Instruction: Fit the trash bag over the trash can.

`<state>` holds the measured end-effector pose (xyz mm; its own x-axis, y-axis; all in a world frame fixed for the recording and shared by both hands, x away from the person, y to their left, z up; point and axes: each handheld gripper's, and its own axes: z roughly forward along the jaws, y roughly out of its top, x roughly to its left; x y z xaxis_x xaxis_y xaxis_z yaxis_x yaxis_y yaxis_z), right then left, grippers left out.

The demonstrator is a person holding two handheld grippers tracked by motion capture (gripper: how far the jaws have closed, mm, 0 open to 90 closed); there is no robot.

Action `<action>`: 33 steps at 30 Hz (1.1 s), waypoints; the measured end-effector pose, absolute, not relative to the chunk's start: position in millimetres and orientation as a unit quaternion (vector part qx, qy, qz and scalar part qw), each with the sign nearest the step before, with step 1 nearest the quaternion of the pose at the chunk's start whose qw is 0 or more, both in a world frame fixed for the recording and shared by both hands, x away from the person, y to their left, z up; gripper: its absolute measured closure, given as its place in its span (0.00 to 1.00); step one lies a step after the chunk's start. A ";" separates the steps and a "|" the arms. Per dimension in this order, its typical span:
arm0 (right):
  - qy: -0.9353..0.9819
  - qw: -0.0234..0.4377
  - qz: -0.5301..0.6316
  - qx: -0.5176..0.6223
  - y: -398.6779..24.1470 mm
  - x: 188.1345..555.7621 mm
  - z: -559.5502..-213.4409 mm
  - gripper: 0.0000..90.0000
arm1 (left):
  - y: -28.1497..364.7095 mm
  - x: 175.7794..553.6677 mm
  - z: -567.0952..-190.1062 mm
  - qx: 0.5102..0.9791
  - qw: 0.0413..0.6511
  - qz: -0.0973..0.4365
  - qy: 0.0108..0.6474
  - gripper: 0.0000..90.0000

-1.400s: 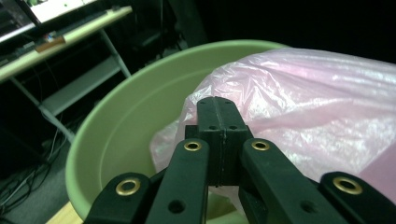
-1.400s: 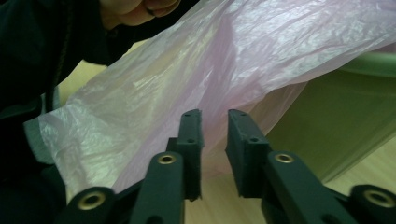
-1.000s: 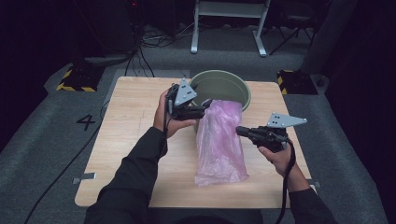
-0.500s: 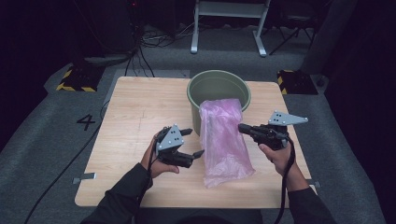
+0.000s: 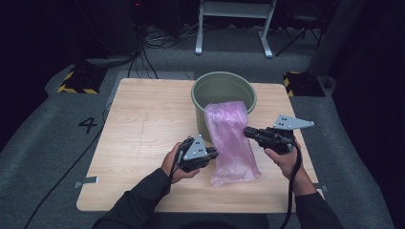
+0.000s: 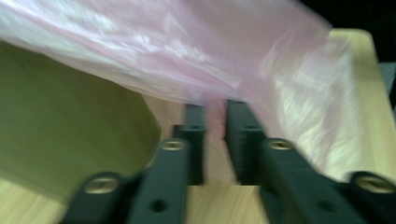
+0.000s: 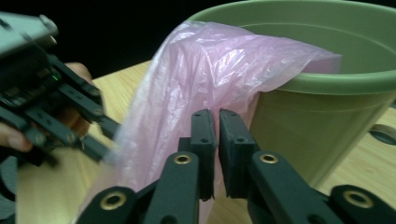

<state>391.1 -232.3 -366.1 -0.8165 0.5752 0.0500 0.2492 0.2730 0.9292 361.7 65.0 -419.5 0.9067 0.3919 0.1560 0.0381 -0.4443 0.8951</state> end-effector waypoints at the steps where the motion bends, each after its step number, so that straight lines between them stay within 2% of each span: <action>1: 0.784 0.154 0.541 0.262 -232.8 390.8 -365.9 0.88 | 65.6 361.0 -416.9 0.829 0.516 0.176 0.126 0.99; 3: 0.782 0.168 0.539 0.264 -234.6 389.8 -364.9 0.75 | 67.9 359.0 -409.7 0.826 0.517 0.192 0.116 1.00; 10: 0.796 0.194 0.522 0.236 -241.0 378.3 -359.5 0.44 | 81.7 361.5 -383.7 0.802 0.541 0.215 0.133 1.00; 12: 0.796 0.203 0.515 0.244 -243.4 373.7 -357.4 0.38 | 86.0 363.3 -376.3 0.796 0.548 0.214 0.142 1.00; 17: 0.800 0.209 0.523 0.208 -243.7 351.9 -350.4 0.34 | 88.2 368.1 -364.1 0.791 0.552 0.216 0.153 1.00; 22: 0.806 0.185 0.535 0.171 -237.8 329.9 -354.4 0.32 | 84.8 371.0 -356.6 0.792 0.545 0.226 0.157 1.00; 29: 0.827 0.172 0.520 0.127 -201.0 298.7 -370.7 0.25 | 81.7 373.5 -355.2 0.794 0.530 0.243 0.172 1.00; 33: 0.826 0.189 0.516 0.127 -181.2 286.3 -375.6 0.22 | 82.0 373.5 -355.4 0.793 0.527 0.249 0.179 1.00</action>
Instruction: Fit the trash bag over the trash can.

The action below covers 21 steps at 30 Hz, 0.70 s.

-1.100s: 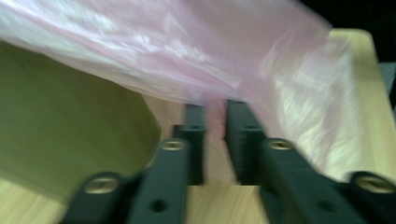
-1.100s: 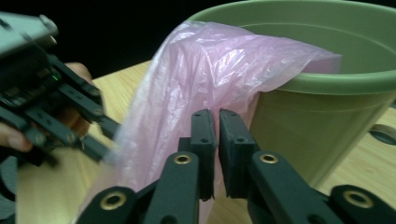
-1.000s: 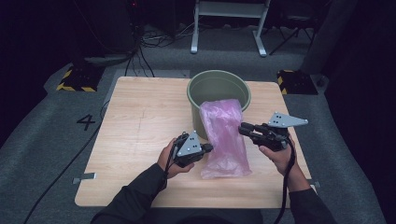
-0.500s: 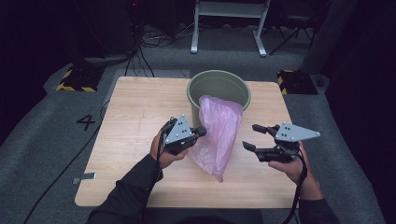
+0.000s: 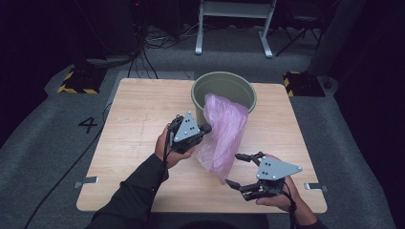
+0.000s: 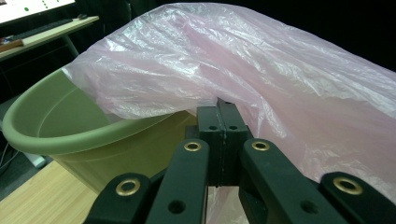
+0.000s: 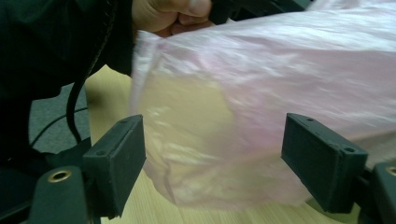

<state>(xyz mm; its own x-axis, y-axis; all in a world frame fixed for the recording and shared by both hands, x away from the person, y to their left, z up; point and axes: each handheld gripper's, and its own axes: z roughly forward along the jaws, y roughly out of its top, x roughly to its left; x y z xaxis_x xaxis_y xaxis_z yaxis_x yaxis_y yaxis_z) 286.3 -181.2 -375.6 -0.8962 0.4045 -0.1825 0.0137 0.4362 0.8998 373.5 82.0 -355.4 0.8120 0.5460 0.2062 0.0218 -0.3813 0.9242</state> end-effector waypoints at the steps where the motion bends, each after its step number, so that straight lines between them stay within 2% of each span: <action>1: 0.825 0.196 0.515 0.127 -177.4 283.9 -376.7 0.21 | 82.3 373.7 -355.3 0.792 0.525 0.252 0.182 1.00; 3: 0.821 0.200 0.517 0.134 -171.6 279.7 -379.2 0.20 | 83.4 374.1 -355.2 0.790 0.527 0.252 0.188 1.00; 7: 0.825 0.246 0.492 0.132 -154.8 272.7 -389.1 0.18 | 83.0 374.9 -356.0 0.790 0.525 0.250 0.192 1.00; 9: 0.819 0.279 0.480 0.146 -149.1 273.5 -393.5 0.24 | 83.2 374.9 -356.2 0.790 0.527 0.249 0.192 1.00; 10: 0.816 0.292 0.477 0.149 -147.2 274.9 -395.8 0.29 | 83.5 374.7 -356.0 0.790 0.527 0.249 0.190 1.00; 11: 0.812 0.312 0.469 0.154 -145.6 275.9 -398.0 0.39 | 83.8 374.4 -355.8 0.790 0.528 0.250 0.188 1.00; 12: 0.805 0.355 0.448 0.157 -143.8 277.5 -400.5 0.50 | 84.3 374.3 -355.5 0.790 0.528 0.250 0.187 1.00; 13: 0.803 0.368 0.443 0.156 -143.7 279.0 -401.5 0.55 | 85.7 374.4 -355.0 0.790 0.527 0.251 0.186 1.00; 14: 0.799 0.367 0.450 0.158 -146.2 282.8 -401.7 0.68 | 86.7 374.8 -354.8 0.789 0.530 0.249 0.186 1.00; 15: 0.796 0.366 0.454 0.161 -148.9 285.8 -400.9 0.77 | 88.1 375.2 -354.5 0.789 0.530 0.250 0.186 1.00; 18: 0.781 0.380 0.466 0.169 -158.7 292.0 -395.9 0.94 | 92.6 376.0 -354.0 0.787 0.532 0.249 0.189 0.99; 21: 0.774 0.374 0.480 0.176 -168.7 298.0 -389.5 1.00 | 97.0 376.0 -353.4 0.787 0.530 0.252 0.190 0.99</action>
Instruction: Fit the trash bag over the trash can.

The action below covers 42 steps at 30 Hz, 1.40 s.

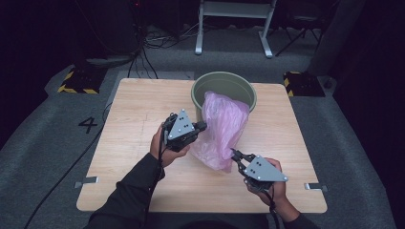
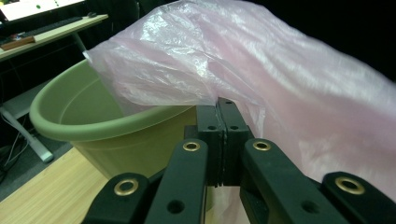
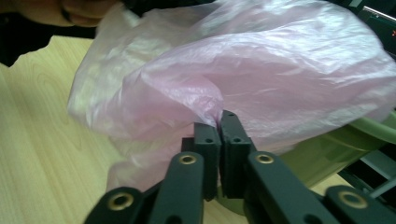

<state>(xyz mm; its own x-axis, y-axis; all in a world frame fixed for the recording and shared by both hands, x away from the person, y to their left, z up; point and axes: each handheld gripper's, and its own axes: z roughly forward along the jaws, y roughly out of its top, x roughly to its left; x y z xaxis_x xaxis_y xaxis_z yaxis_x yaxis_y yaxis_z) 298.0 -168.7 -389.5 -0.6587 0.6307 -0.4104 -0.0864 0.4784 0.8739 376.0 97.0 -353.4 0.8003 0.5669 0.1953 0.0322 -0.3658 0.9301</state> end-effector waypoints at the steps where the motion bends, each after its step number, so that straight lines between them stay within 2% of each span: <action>1: 0.770 0.379 0.481 0.180 -171.7 299.2 -387.3 1.00 | 98.3 375.9 -353.0 0.785 0.531 0.254 0.191 0.99; 3: 0.762 0.380 0.490 0.188 -178.7 301.1 -381.8 1.00 | 101.2 375.6 -352.0 0.784 0.532 0.256 0.193 0.99; 5: 0.760 0.374 0.496 0.192 -183.5 302.3 -377.4 1.00 | 104.3 375.2 -351.2 0.780 0.533 0.261 0.199 0.93; 7: 0.756 0.369 0.503 0.200 -188.9 304.2 -372.3 1.00 | 107.5 374.4 -350.5 0.778 0.541 0.249 0.199 0.70; 9: 0.753 0.363 0.508 0.206 -192.0 306.7 -367.8 1.00 | 111.9 366.7 -350.9 0.775 0.550 0.251 0.186 0.50; 12: 0.751 0.357 0.513 0.212 -194.0 310.6 -361.6 1.00 | 120.8 354.0 -353.9 0.772 0.553 0.259 0.176 0.32; 19: 0.744 0.329 0.534 0.231 -198.1 320.9 -349.8 1.00 | 143.4 335.6 -370.6 0.775 0.559 0.227 0.186 0.24; 23: 0.745 0.319 0.537 0.235 -197.4 324.5 -347.4 1.00 | 133.9 331.5 -380.3 0.792 0.550 0.203 0.173 0.23; 25: 0.748 0.315 0.536 0.232 -196.5 325.7 -347.5 1.00 | 124.2 331.6 -382.8 0.801 0.535 0.207 0.170 0.24; 26: 0.748 0.315 0.536 0.232 -196.5 325.9 -347.7 0.99 | 119.7 332.2 -383.6 0.804 0.531 0.212 0.167 0.30; 27: 0.749 0.312 0.537 0.231 -196.7 326.2 -348.2 0.99 | 114.0 333.9 -384.0 0.804 0.519 0.233 0.176 0.38; 29: 0.753 0.303 0.537 0.230 -198.1 326.7 -349.6 0.99 | 109.0 338.3 -383.8 0.809 0.515 0.232 0.165 0.49; 30: 0.758 0.298 0.534 0.228 -199.2 327.1 -350.2 0.99 | 106.4 339.4 -383.9 0.809 0.509 0.247 0.161 0.62; 34: 0.772 0.283 0.526 0.217 -204.2 327.9 -351.3 0.97 | 103.2 346.7 -379.2 0.805 0.488 0.296 0.162 0.90; 35: 0.774 0.280 0.525 0.217 -206.2 328.2 -351.8 0.97 | 104.9 349.6 -376.9 0.803 0.489 0.299 0.164 0.95; 37: 0.775 0.278 0.523 0.221 -210.5 328.8 -352.8 0.99 | 107.6 354.2 -372.7 0.798 0.490 0.307 0.171 0.99; 42: 0.778 0.265 0.517 0.238 -223.0 333.2 -356.4 0.99 | 118.0 361.5 -357.1 0.787 0.500 0.314 0.179 1.00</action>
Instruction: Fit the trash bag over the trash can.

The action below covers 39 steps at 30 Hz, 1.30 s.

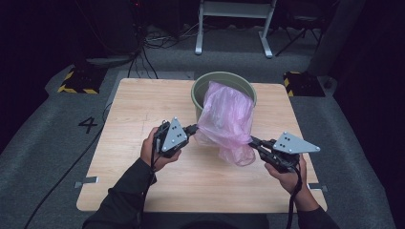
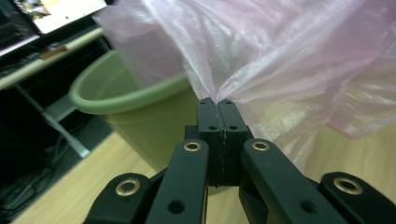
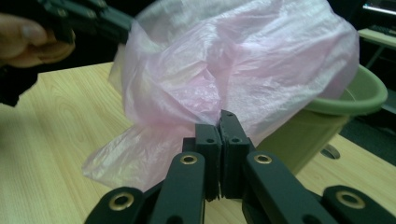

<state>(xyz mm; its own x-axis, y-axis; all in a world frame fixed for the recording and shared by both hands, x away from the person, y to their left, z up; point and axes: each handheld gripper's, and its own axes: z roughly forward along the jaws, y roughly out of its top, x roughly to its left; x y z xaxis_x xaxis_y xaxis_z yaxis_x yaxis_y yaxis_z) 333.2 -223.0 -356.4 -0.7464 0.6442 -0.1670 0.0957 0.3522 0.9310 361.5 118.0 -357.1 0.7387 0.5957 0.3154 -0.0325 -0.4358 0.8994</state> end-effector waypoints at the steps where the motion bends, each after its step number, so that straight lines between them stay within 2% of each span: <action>1: 0.780 0.261 0.515 0.241 -224.9 334.4 -357.3 0.99 | 120.2 361.2 -354.3 0.785 0.501 0.319 0.179 1.00; 8: 0.792 0.250 0.503 0.241 -230.5 338.4 -362.6 0.96 | 132.6 360.2 -341.1 0.781 0.512 0.310 0.181 1.00; 9: 0.794 0.249 0.501 0.238 -230.2 338.4 -362.8 0.91 | 132.3 360.2 -340.6 0.782 0.510 0.311 0.180 1.00; 13: 0.797 0.259 0.501 0.215 -227.0 334.9 -360.6 0.50 | 129.2 359.4 -340.9 0.785 0.513 0.298 0.177 1.00; 15: 0.797 0.257 0.508 0.200 -222.9 330.6 -357.2 0.39 | 126.5 358.7 -340.7 0.787 0.513 0.294 0.174 1.00; 19: 0.800 0.284 0.499 0.172 -208.9 324.8 -347.5 0.34 | 122.3 359.0 -339.2 0.789 0.513 0.293 0.168 1.00; 23: 0.800 0.281 0.506 0.160 -200.0 327.2 -339.9 0.32 | 121.1 360.4 -338.8 0.789 0.509 0.298 0.171 0.96; 25: 0.798 0.269 0.516 0.155 -198.9 328.7 -337.5 0.33 | 122.0 361.0 -339.7 0.789 0.510 0.296 0.173 0.95; 26: 0.798 0.266 0.519 0.154 -198.6 329.4 -336.8 0.39 | 122.4 360.9 -340.3 0.789 0.510 0.296 0.172 0.95; 27: 0.798 0.263 0.520 0.155 -197.9 330.3 -336.1 0.56 | 122.5 360.8 -340.7 0.789 0.511 0.295 0.171 0.95; 30: 0.807 0.271 0.500 0.160 -192.9 335.6 -336.7 0.68 | 123.0 359.8 -341.4 0.787 0.516 0.292 0.171 0.95; 32: 0.816 0.264 0.490 0.157 -188.3 339.3 -338.6 0.70 | 122.6 359.1 -341.5 0.786 0.518 0.291 0.172 0.96; 34: 0.819 0.262 0.484 0.160 -184.0 342.0 -340.6 0.67 | 122.3 358.6 -341.7 0.785 0.519 0.292 0.173 0.96; 35: 0.818 0.269 0.480 0.167 -182.0 343.3 -341.2 0.62 | 122.5 358.6 -341.6 0.785 0.521 0.289 0.171 0.96; 36: 0.817 0.276 0.476 0.173 -180.6 344.3 -341.6 0.62 | 122.2 358.5 -342.0 0.784 0.522 0.289 0.171 0.95; 38: 0.818 0.278 0.473 0.173 -179.6 346.5 -342.5 0.72 | 121.6 358.3 -343.2 0.781 0.525 0.289 0.173 0.90; 39: 0.820 0.278 0.470 0.174 -178.9 348.1 -343.5 0.82 | 121.5 358.0 -344.0 0.779 0.528 0.289 0.175 0.85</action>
<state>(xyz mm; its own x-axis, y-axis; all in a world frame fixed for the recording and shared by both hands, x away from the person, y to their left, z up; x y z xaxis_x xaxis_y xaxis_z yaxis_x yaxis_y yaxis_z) 348.1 -178.9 -343.5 -0.7851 0.5464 -0.2915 0.0245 0.4977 0.8670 358.0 121.5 -344.0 0.7715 0.5776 0.2668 -0.0336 -0.3817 0.9237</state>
